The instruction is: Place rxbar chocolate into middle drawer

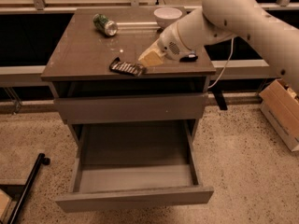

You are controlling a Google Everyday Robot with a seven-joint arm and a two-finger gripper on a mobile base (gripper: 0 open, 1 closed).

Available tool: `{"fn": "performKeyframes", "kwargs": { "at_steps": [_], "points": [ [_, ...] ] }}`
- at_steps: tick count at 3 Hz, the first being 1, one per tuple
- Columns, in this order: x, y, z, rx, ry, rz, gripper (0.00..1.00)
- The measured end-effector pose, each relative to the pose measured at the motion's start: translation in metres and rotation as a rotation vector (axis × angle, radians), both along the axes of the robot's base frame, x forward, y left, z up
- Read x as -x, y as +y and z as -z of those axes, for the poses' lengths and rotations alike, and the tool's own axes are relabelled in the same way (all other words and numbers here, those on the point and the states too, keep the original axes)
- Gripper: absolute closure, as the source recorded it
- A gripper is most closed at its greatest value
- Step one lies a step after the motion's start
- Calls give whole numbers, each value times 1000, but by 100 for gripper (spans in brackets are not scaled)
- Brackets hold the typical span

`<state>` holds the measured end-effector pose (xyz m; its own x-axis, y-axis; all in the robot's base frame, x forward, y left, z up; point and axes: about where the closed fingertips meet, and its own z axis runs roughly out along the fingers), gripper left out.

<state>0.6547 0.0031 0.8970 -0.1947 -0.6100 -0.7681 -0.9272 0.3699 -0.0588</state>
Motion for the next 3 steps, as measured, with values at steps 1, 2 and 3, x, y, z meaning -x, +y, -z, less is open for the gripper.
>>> {"fn": "performKeyframes", "kwargs": {
  "at_steps": [1,2,3],
  "points": [
    [1,-8,5,-10,17,12,73],
    [-5,-4,9,-11,32,12,50],
    [-22,11,15,-24,24,3,28]
  ]
}}
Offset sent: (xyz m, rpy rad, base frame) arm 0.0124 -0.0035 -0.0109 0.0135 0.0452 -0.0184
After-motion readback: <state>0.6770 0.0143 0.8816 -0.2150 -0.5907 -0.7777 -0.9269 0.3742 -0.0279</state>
